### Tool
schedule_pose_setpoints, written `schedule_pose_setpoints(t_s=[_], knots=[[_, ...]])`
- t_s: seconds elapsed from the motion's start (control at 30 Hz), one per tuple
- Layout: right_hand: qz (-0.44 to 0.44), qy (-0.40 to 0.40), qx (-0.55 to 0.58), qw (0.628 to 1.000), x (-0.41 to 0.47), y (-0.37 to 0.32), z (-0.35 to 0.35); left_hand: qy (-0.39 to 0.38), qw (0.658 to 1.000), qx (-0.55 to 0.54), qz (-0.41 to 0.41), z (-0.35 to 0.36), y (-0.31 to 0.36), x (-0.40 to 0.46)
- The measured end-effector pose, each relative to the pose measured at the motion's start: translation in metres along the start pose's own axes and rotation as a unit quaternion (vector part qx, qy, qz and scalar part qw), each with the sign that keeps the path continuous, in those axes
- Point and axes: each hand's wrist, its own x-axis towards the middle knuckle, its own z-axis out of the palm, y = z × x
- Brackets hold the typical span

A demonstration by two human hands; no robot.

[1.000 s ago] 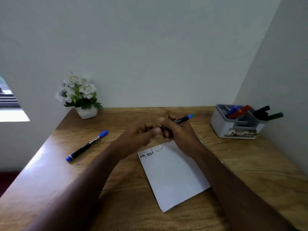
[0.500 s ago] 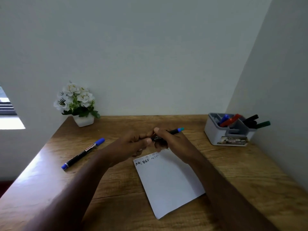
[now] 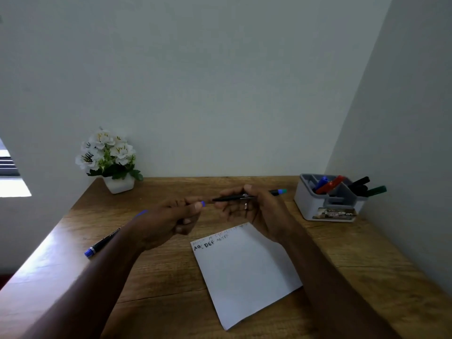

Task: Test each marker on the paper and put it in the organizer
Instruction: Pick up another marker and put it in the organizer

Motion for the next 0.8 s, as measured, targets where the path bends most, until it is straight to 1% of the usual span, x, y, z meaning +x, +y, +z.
schedule_pose_setpoints(t_s=[0.07, 0.13, 0.17, 0.2, 0.23, 0.27, 0.33, 0.4, 0.47, 0.57, 0.67, 0.8], knots=[[-0.009, 0.027, -0.001, 1.0, -0.001, -0.002, -0.01, 0.085, 0.995, 0.049, -0.018, 0.003, -0.003, 0.002], [-0.007, 0.058, -0.007, 0.998, -0.002, 0.001, -0.018, 0.154, 0.976, 0.153, -0.03, 0.012, -0.005, 0.004], [-0.007, 0.078, -0.009, 0.997, -0.002, 0.004, -0.021, 0.175, 0.958, 0.225, -0.021, 0.016, -0.007, 0.005], [-0.012, 0.098, -0.012, 0.995, -0.002, 0.006, -0.022, 0.184, 0.937, 0.297, -0.004, 0.02, -0.008, 0.006], [-0.022, 0.117, -0.018, 0.993, -0.003, 0.009, -0.023, 0.177, 0.917, 0.357, 0.007, 0.022, -0.011, 0.006], [-0.033, 0.132, -0.027, 0.99, -0.003, 0.012, -0.024, 0.161, 0.902, 0.4, 0.003, 0.023, -0.014, 0.007], [-0.049, 0.157, -0.066, 0.984, -0.006, 0.015, -0.023, 0.134, 0.881, 0.452, -0.028, 0.02, -0.022, 0.009], [-0.043, 0.175, -0.137, 0.974, -0.009, 0.02, -0.019, 0.131, 0.865, 0.483, -0.034, 0.016, -0.029, 0.011], [-0.027, 0.187, -0.24, 0.952, -0.008, 0.025, -0.014, 0.131, 0.858, 0.495, -0.028, 0.016, -0.031, 0.012], [-0.02, 0.161, -0.366, 0.916, -0.008, 0.031, -0.006, 0.134, 0.858, 0.495, -0.017, 0.017, -0.032, 0.012], [-0.034, 0.146, -0.389, 0.909, -0.018, 0.038, -0.007, 0.137, 0.861, 0.489, -0.008, 0.016, -0.033, 0.013], [-0.023, 0.185, -0.362, 0.913, -0.024, 0.041, -0.01, 0.144, 0.867, 0.477, -0.001, 0.015, -0.037, 0.014]])
